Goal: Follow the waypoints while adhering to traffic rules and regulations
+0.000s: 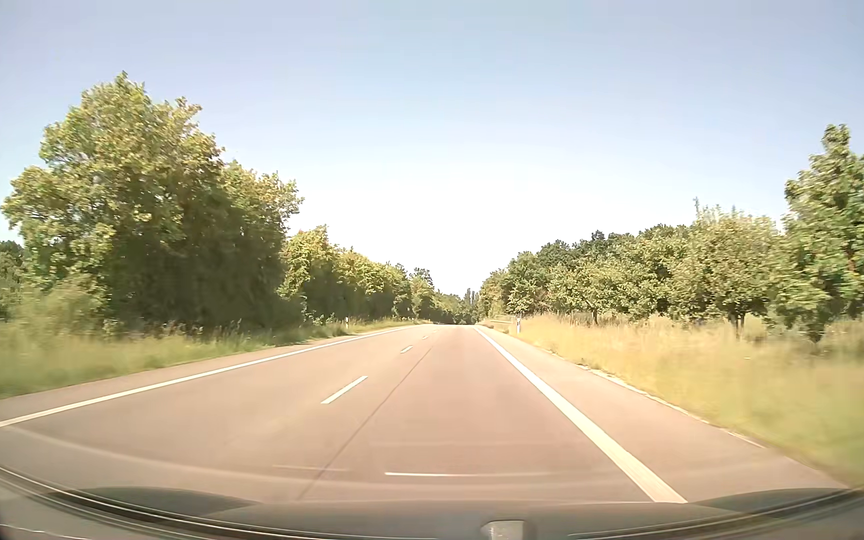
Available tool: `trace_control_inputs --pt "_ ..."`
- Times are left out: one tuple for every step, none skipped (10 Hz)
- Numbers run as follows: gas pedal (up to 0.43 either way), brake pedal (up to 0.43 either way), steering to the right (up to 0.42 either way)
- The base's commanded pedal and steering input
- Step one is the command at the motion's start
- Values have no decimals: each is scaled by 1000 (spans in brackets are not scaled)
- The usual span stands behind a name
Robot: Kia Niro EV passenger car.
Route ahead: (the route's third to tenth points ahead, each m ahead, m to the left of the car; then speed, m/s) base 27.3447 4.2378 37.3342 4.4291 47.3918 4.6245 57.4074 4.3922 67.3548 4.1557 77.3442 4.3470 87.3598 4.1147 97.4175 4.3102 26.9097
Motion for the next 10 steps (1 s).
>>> trace_control_inputs --pt "331 18 -1" --pt "331 18 0" --pt "311 18 -1" --pt "311 18 0" --pt "311 18 -1" --pt "299 18 -1" --pt "287 18 -1" --pt "287 18 0" --pt "287 24 0" --pt "260 18 0"
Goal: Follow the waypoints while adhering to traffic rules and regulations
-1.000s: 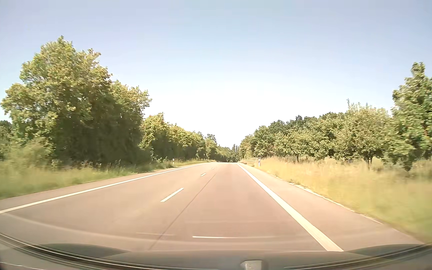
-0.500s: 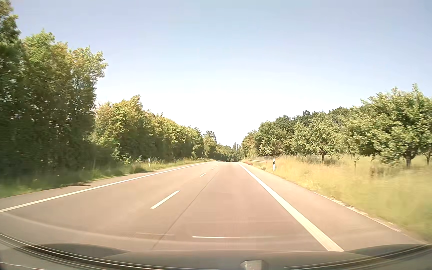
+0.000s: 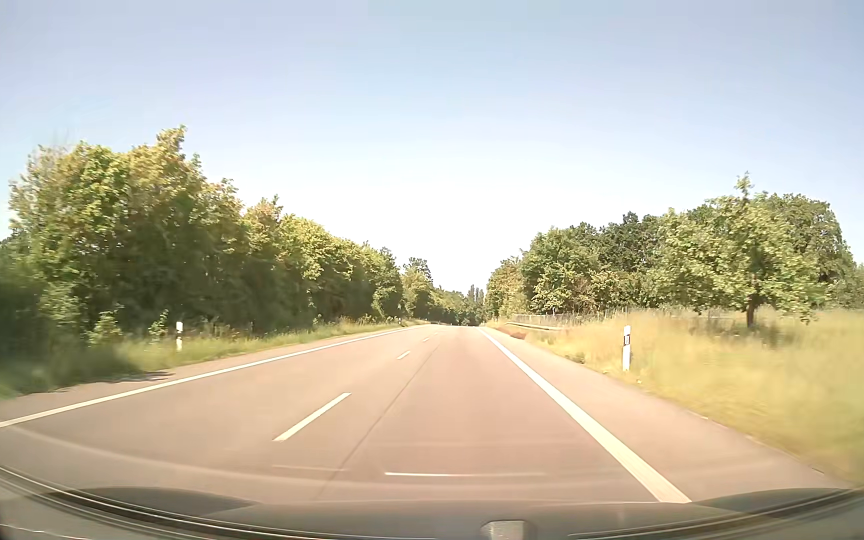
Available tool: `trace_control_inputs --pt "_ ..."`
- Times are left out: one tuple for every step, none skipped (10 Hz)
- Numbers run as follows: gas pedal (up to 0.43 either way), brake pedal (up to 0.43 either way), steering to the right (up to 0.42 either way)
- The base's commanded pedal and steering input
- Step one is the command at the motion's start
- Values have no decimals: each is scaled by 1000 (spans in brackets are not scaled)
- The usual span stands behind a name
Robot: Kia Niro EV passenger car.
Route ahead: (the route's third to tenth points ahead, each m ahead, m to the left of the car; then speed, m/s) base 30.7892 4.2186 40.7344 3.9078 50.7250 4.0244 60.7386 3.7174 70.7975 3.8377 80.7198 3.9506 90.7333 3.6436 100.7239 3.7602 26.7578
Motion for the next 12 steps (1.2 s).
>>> trace_control_inputs --pt "248 18 1" --pt "248 18 1" --pt "240 18 0" --pt "220 18 1" --pt "197 18 0" --pt "197 18 0" --pt "189 24 1" --pt "150 18 0" --pt "138 18 0" --pt "110 18 1" --pt "79 18 0" --pt "39 18 0"
